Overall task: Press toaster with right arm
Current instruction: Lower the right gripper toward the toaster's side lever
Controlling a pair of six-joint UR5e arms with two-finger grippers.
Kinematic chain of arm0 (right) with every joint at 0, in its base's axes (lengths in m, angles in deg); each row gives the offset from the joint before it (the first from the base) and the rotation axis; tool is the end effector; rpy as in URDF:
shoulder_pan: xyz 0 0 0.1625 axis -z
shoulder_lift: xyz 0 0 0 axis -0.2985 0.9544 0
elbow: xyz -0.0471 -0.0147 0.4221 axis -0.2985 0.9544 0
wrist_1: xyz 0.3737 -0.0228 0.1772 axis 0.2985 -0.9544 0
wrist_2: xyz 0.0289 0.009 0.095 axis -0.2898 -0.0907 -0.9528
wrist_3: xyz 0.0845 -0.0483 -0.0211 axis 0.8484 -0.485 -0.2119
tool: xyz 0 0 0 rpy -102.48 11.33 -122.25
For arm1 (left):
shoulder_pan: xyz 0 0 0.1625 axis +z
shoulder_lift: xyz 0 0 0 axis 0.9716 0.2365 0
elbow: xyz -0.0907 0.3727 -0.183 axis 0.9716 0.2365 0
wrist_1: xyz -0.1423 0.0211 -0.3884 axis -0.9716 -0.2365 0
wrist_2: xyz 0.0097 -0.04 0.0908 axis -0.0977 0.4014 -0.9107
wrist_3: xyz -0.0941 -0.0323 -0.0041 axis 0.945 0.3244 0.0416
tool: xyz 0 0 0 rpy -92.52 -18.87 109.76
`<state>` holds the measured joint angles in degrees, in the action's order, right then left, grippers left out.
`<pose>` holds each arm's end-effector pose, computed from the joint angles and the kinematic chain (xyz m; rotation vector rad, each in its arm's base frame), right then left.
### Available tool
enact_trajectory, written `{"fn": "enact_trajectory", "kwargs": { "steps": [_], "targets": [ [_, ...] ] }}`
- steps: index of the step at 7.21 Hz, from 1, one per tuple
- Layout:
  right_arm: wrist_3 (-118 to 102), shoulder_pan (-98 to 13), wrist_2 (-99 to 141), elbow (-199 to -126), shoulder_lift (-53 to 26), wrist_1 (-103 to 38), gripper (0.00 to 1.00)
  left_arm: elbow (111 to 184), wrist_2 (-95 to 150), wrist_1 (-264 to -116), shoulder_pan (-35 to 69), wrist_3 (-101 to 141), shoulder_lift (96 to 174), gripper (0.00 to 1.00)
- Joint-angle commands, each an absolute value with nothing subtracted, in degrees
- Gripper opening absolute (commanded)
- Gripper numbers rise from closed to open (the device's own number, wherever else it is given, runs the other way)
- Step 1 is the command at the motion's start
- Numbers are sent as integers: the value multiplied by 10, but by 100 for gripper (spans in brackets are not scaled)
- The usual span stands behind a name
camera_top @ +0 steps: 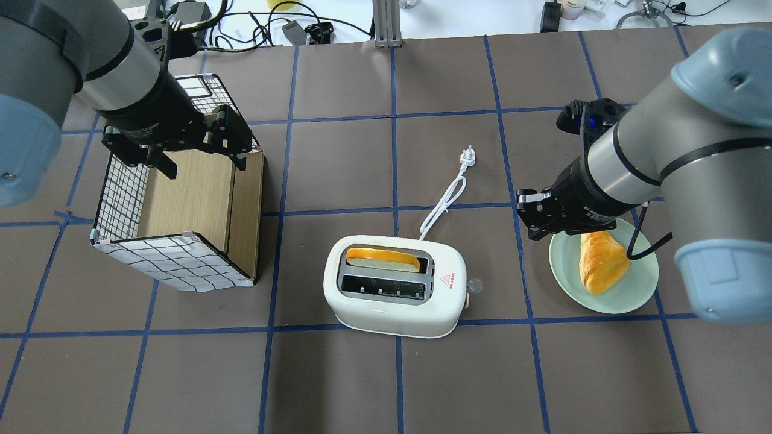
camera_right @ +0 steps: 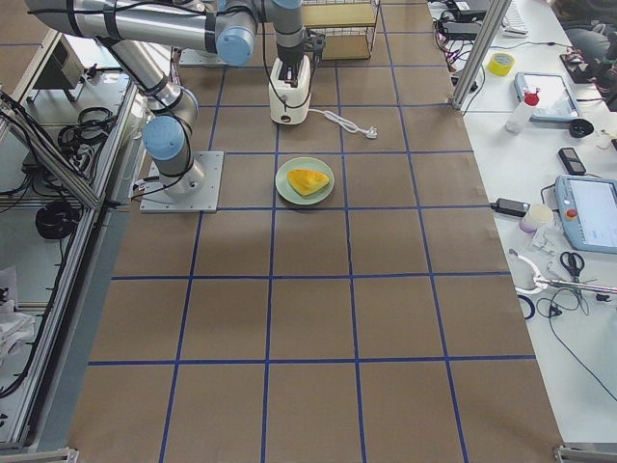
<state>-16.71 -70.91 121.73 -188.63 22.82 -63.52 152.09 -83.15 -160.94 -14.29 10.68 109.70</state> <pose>0.1437 -0.3773 0.3972 0.2258 2.9073 -0.1202 -0.1400 -0.4523 0.4928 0.1263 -3.1168 0.0765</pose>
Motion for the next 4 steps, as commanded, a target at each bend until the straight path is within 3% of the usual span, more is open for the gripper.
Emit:
{"fn": "enact_trajectory", "kwargs": {
  "steps": [1, 4],
  "targets": [
    [-149, -709, 1176, -1978, 232, -773, 0, 1521, -832, -1610, -143, 107, 1097, 100],
    [-139, -710, 1134, -1980, 230, -706, 0, 1521, -832, -1610, -143, 107, 1097, 100]
  ]
}}
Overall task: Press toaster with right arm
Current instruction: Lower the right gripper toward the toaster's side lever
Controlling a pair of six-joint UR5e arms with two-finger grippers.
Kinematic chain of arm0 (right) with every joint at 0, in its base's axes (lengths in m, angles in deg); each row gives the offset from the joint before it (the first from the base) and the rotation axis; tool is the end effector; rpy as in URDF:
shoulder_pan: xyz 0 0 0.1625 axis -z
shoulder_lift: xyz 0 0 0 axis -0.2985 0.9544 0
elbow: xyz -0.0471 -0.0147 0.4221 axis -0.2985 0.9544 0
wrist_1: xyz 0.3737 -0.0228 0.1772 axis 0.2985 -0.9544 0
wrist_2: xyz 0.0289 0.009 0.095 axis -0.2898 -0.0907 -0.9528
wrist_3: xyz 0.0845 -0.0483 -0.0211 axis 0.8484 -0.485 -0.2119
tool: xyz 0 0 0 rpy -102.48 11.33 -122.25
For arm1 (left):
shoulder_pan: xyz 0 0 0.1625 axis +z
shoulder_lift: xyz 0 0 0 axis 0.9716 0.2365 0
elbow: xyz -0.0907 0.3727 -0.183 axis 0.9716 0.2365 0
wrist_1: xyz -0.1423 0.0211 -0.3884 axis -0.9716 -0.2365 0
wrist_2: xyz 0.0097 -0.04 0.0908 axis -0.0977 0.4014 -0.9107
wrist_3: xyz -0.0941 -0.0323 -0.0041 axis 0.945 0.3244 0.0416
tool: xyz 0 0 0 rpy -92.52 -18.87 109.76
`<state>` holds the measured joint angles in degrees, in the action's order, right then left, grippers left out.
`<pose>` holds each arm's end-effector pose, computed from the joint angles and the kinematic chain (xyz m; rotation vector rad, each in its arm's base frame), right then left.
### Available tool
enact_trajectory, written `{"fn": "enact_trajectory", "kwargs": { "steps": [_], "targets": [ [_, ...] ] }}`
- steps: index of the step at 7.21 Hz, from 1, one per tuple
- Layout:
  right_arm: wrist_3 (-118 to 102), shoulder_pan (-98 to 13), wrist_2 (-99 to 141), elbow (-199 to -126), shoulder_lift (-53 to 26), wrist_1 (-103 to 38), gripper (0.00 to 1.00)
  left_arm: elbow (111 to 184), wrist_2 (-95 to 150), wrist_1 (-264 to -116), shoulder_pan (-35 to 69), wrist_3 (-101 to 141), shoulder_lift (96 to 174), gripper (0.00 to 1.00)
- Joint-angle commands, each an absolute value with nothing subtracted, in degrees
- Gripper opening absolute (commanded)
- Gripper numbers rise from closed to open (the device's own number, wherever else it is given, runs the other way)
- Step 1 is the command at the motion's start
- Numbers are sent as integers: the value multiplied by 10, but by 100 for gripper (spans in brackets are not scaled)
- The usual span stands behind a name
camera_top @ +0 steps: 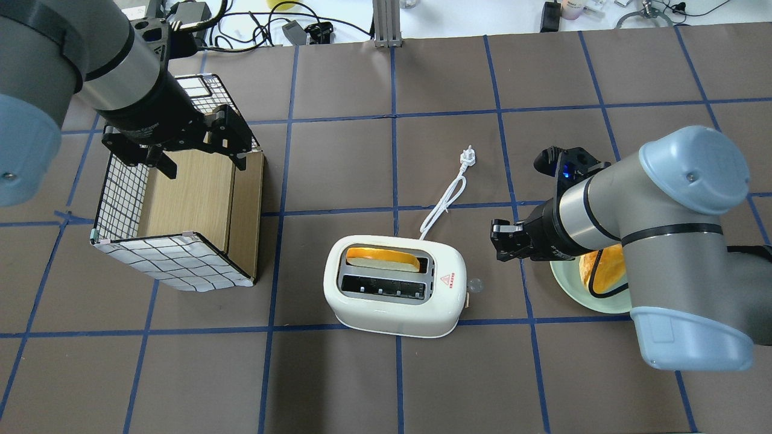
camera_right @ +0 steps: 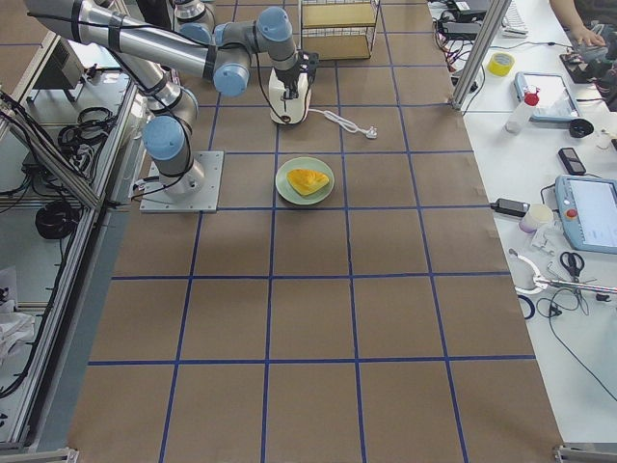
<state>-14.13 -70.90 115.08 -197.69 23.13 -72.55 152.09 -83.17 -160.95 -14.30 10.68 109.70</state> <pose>0.1553 -0.3580 0.3431 0.2708 2.7858 -0.1027 -0.1400 -0.4523 0.4927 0.1260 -3.1172 0.0763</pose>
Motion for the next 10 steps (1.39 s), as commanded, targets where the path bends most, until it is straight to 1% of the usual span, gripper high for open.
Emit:
{"fn": "enact_trajectory", "kwargs": {
  "steps": [1, 10],
  "targets": [
    [-138, -710, 1107, -1980, 228, -706, 0, 1521, -831, -1610, -143, 107, 1097, 100],
    [-140, -712, 1091, -1993, 197, -711, 0, 1521, -831, -1610, -143, 107, 1097, 100]
  ]
}}
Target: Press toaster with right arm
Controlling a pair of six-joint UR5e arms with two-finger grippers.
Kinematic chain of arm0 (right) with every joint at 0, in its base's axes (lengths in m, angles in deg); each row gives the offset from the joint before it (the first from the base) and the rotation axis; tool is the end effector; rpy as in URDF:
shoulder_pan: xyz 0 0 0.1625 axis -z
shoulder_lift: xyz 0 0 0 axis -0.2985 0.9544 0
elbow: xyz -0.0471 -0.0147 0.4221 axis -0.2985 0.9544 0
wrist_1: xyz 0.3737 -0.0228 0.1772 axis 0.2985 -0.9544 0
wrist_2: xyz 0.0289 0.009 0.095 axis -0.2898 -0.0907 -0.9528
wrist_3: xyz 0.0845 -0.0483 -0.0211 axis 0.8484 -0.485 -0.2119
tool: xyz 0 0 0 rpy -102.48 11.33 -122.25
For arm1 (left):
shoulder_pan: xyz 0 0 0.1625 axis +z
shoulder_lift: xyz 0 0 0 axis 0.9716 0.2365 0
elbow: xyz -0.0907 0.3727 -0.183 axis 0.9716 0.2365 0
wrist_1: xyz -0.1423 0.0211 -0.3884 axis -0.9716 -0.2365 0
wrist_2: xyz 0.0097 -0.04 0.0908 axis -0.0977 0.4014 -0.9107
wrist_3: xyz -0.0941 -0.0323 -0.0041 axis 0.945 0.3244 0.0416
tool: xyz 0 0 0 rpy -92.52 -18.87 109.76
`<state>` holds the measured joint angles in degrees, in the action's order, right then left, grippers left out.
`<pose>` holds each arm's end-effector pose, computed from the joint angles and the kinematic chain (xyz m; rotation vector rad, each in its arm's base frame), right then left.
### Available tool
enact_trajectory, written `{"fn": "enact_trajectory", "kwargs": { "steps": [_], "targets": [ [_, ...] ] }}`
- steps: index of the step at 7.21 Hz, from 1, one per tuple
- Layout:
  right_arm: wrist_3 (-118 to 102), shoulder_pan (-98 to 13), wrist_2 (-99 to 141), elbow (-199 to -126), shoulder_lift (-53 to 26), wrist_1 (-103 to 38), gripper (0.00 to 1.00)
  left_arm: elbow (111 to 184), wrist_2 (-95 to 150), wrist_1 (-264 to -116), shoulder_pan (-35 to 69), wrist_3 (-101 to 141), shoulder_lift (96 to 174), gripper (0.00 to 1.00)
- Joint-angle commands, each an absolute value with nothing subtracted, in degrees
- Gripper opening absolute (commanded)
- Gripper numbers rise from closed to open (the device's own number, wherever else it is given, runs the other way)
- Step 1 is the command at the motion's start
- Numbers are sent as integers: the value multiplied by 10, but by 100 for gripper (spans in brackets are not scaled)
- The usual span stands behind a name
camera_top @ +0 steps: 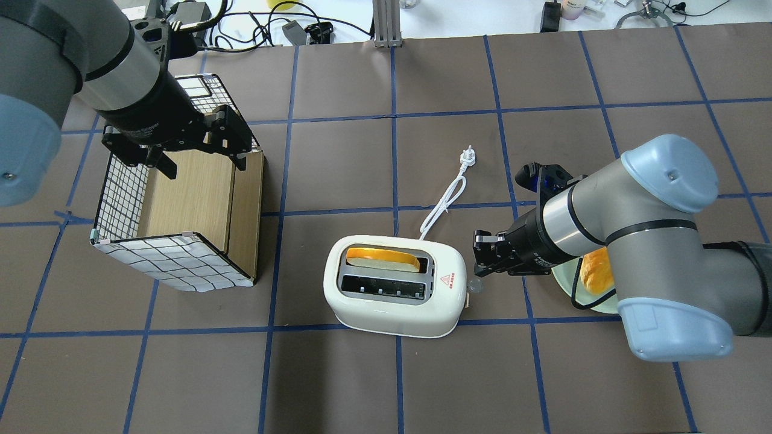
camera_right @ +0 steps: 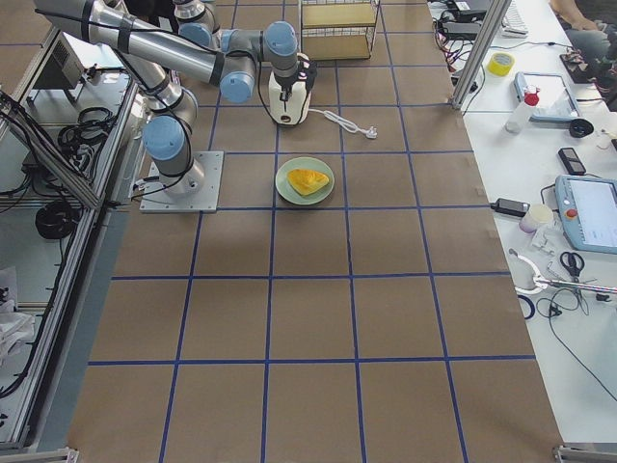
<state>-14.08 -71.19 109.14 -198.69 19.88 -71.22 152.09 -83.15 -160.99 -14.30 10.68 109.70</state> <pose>0.1666 -0.3605 0.3163 0.2781 2.6898 0.0448 -0.1401 -0.4522 0.4927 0.1260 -3.1169 0.0752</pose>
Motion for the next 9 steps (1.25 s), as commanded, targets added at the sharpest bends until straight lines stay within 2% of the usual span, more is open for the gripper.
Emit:
{"fn": "enact_trajectory", "kwargs": {
  "steps": [1, 9],
  "targets": [
    [-143, -712, 1091, -1999, 197, -713, 0, 1521, -832, -1610, -143, 107, 1097, 100],
    [-149, -714, 1099, -2001, 153, -715, 0, 1521, -832, -1610, -143, 107, 1097, 100]
  ]
}}
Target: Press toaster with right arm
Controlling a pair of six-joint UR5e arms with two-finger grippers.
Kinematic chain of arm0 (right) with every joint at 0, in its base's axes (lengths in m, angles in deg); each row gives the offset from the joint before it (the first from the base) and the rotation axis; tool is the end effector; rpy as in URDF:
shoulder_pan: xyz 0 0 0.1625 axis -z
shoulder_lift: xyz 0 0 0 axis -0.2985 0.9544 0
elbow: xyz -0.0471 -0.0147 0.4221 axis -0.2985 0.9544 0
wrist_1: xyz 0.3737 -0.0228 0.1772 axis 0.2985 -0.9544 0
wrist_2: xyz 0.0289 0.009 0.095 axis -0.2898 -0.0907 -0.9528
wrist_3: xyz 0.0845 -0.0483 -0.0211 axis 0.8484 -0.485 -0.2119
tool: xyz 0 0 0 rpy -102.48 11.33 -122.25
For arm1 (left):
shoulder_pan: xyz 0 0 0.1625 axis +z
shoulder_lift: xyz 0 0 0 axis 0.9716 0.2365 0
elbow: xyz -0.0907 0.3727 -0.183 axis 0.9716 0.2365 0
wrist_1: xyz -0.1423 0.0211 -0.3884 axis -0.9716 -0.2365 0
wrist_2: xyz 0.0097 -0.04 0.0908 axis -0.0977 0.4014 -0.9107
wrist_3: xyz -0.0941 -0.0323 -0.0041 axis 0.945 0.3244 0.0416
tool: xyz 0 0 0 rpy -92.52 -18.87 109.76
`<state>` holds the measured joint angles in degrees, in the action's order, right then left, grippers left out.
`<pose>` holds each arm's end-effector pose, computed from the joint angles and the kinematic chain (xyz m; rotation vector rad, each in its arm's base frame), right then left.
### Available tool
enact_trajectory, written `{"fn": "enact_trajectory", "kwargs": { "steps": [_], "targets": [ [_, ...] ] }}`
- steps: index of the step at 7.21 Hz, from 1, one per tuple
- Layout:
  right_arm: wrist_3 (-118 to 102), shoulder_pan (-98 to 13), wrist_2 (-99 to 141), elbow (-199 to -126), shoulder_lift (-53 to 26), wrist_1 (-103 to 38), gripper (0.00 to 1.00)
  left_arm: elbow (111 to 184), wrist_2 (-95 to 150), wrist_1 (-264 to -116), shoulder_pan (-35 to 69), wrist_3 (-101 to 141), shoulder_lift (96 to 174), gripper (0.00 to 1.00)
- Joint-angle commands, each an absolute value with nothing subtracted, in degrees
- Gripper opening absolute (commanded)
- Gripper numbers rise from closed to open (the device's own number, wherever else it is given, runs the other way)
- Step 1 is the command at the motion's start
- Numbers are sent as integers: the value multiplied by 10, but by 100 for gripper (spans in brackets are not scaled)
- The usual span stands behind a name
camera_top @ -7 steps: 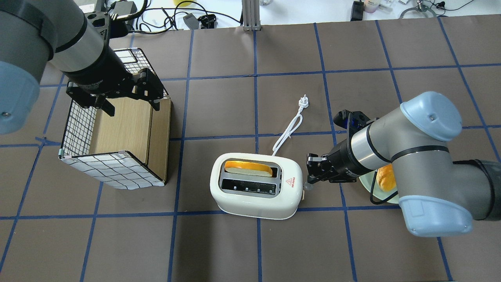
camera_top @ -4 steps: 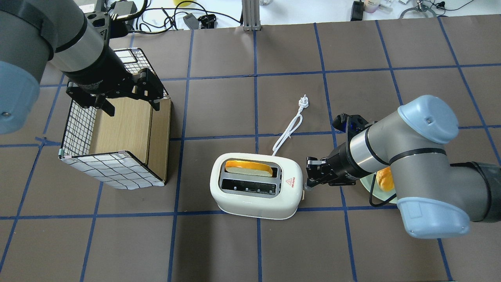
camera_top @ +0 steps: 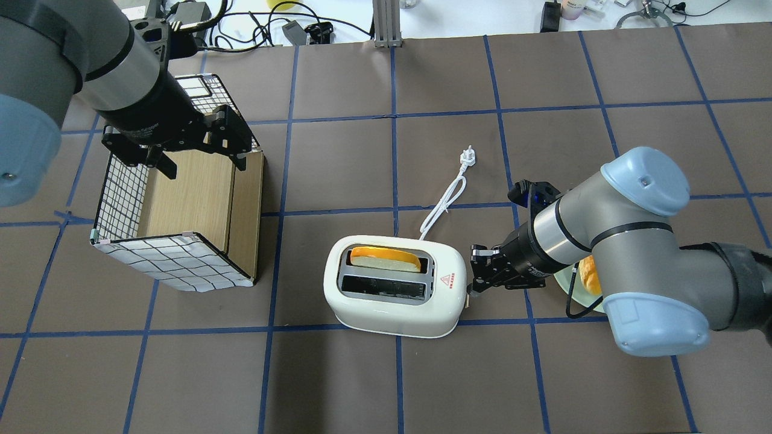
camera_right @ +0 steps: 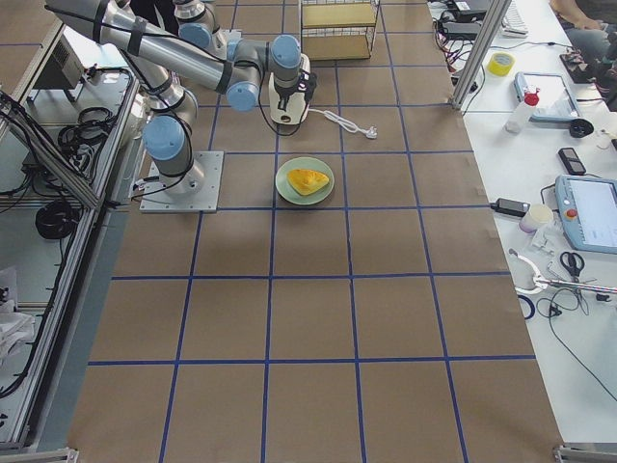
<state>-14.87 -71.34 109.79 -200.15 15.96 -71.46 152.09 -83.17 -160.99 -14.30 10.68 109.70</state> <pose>0.1664 -0.3625 0.2805 0.2836 2.7028 0.1622 -0.1400 -0.4522 0.4927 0.1260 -3.1173 0.0752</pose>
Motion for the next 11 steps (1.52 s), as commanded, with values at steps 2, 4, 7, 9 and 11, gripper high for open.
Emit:
{"fn": "enact_trajectory", "kwargs": {
  "steps": [2, 4, 7, 9, 11],
  "targets": [
    [-149, -714, 1098, -2001, 142, -715, 0, 1521, -832, -1610, -143, 107, 1097, 100],
    [-148, -714, 1098, -2003, 126, -714, 0, 1521, -832, -1610, -143, 107, 1097, 100],
    [-149, -714, 1101, -2002, 110, -714, 0, 1521, -832, -1610, -143, 107, 1097, 100],
    [-149, -714, 1119, -2001, 110, -714, 0, 1521, -832, -1610, -143, 107, 1097, 100],
    [-147, -711, 1206, -1997, 116, -713, 0, 1521, -832, -1610, -143, 107, 1097, 100]
  ]
}}
